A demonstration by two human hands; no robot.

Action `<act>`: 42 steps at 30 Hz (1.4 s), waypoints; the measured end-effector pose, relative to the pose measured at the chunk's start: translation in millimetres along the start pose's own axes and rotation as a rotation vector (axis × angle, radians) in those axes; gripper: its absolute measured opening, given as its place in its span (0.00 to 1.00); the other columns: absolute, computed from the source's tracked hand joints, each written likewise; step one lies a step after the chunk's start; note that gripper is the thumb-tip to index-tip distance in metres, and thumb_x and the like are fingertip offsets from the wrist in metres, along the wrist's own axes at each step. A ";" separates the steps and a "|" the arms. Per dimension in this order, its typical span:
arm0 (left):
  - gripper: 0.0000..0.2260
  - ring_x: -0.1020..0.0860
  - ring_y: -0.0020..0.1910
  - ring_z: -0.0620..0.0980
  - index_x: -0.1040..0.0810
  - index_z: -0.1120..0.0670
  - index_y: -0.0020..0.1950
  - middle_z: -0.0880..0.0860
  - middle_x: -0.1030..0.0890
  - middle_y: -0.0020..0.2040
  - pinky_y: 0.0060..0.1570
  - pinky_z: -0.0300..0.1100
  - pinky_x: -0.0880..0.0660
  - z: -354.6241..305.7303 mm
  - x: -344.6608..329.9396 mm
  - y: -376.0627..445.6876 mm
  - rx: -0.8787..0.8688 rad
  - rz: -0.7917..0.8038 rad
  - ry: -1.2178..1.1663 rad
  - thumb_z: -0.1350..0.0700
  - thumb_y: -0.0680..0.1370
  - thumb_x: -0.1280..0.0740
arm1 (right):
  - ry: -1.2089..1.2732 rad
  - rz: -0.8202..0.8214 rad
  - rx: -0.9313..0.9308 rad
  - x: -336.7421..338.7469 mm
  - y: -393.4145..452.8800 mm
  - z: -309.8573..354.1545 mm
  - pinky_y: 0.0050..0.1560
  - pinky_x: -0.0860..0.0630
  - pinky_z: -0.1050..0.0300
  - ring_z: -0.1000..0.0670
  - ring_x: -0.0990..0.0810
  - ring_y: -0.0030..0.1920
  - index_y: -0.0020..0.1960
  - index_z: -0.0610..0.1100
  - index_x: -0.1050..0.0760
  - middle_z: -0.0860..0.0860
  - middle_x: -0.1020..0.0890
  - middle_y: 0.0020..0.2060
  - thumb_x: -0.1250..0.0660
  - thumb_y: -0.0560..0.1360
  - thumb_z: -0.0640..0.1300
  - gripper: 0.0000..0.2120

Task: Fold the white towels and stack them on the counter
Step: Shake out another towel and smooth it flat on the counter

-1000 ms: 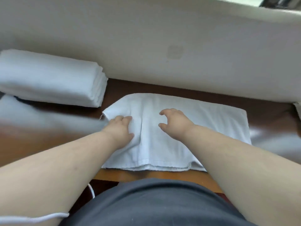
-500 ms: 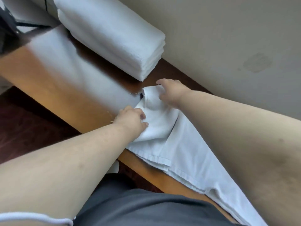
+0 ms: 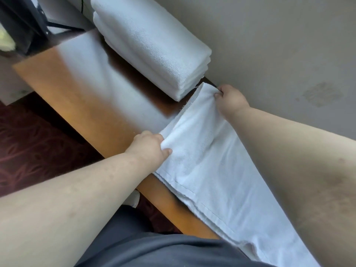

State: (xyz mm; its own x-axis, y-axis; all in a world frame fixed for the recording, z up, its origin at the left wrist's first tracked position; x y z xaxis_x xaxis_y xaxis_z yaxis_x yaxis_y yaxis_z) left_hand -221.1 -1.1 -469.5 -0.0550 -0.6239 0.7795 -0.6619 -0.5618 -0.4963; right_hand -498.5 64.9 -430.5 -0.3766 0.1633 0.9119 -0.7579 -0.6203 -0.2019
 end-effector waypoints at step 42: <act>0.35 0.60 0.79 0.52 0.61 0.42 0.79 0.47 0.63 0.80 0.75 0.58 0.51 -186.4 -109.9 -65.3 -0.777 0.410 0.989 0.40 0.80 0.42 | 0.051 0.242 -0.749 -32.7 -403.5 -287.9 0.78 0.58 0.41 0.49 0.64 0.79 0.80 0.53 0.64 0.52 0.64 0.80 0.52 0.76 0.72 0.42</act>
State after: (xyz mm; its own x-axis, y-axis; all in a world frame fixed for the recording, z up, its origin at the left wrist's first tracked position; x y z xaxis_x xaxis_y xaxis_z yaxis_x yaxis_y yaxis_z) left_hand -311.2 205.5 -451.6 -0.6519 0.1704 0.7389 -0.7018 0.2334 -0.6730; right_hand -333.7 530.7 -481.8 -0.5873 0.1356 0.7980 -0.8020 0.0355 -0.5963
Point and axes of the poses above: each hand's wrist, its own y-axis towards the middle knuckle, its own x-axis out of the back of the hand, z = x × y, the point moved 2 cm from there along y, towards the middle knuckle
